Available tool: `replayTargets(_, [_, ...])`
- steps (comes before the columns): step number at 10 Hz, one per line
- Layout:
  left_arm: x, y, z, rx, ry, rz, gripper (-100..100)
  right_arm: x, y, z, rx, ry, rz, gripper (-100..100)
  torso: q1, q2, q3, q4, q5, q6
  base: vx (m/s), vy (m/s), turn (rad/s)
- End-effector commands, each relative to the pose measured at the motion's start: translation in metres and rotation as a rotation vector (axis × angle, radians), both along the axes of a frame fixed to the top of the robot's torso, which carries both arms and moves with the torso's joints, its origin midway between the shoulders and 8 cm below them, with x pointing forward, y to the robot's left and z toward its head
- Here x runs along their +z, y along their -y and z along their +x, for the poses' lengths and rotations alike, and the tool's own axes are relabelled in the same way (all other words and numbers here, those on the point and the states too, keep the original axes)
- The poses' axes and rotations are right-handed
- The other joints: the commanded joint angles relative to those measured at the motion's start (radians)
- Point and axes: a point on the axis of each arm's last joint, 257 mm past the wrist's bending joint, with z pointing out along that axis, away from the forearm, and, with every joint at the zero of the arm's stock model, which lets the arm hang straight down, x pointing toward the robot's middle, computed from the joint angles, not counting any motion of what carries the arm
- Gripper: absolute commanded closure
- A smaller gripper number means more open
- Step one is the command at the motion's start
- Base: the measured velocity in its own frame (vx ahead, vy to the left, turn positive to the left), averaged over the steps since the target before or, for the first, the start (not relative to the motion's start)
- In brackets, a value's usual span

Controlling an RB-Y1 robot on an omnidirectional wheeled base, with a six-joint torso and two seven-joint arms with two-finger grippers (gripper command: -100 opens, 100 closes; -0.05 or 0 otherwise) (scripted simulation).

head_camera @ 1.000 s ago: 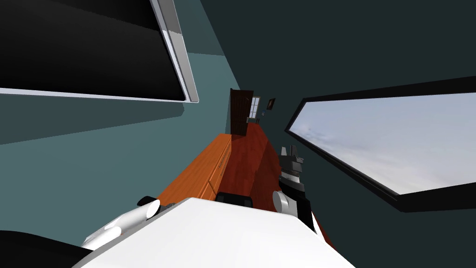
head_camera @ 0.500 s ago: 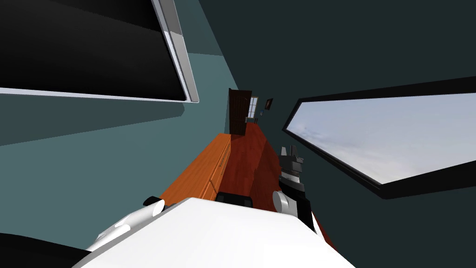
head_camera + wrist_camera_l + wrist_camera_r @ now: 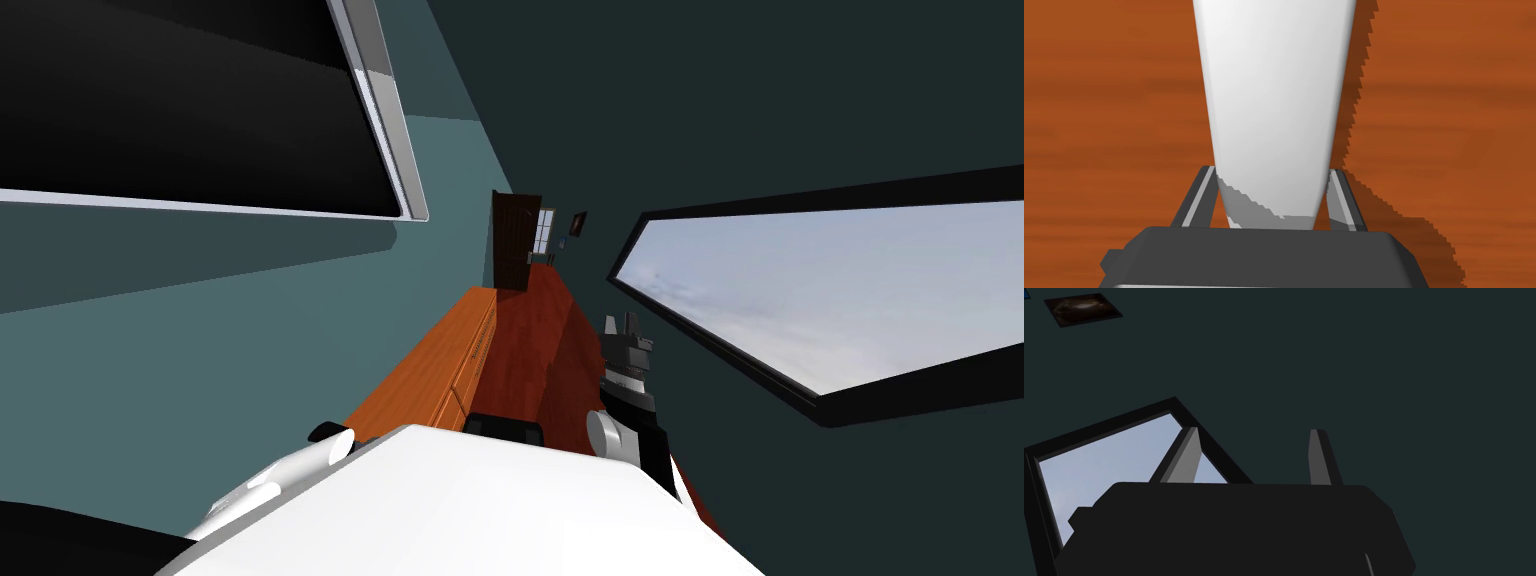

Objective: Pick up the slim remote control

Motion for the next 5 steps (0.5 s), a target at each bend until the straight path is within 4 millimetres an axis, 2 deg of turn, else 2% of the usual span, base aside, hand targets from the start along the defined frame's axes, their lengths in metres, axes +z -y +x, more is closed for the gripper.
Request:
replayTargets(1, [0.010,-0.010,-0.002,-0.020,0.001,0.001,100,0.000,0.000,0.000,0.000,0.000,0.000,0,0.000,0.000,0.000,0.000,0.000,0.000,0.054,-0.042,0.146])
replayTargets(3, [0.020,-0.019,-0.005,-0.042,-0.001,0.000,100,0.000,0.000,0.000,0.000,0.000,0.000,0,-0.005,-0.004,-0.002,-0.001,-0.001,-0.002,0.087,-0.080,0.169])
replayTargets(4, [0.017,-0.015,-0.006,-0.034,-0.001,0.002,100,0.000,0.000,0.000,0.000,0.000,0.000,0,-0.006,-0.005,-0.003,-0.001,-0.001,0.000,0.036,-0.037,0.022])
replayTargets(5, [0.018,-0.016,-0.005,-0.035,-0.001,0.002,0,0.000,0.000,0.000,0.000,0.000,0.000,0,-0.003,-0.003,-0.002,-0.001,-0.001,0.000,0.006,-0.008,-0.003])
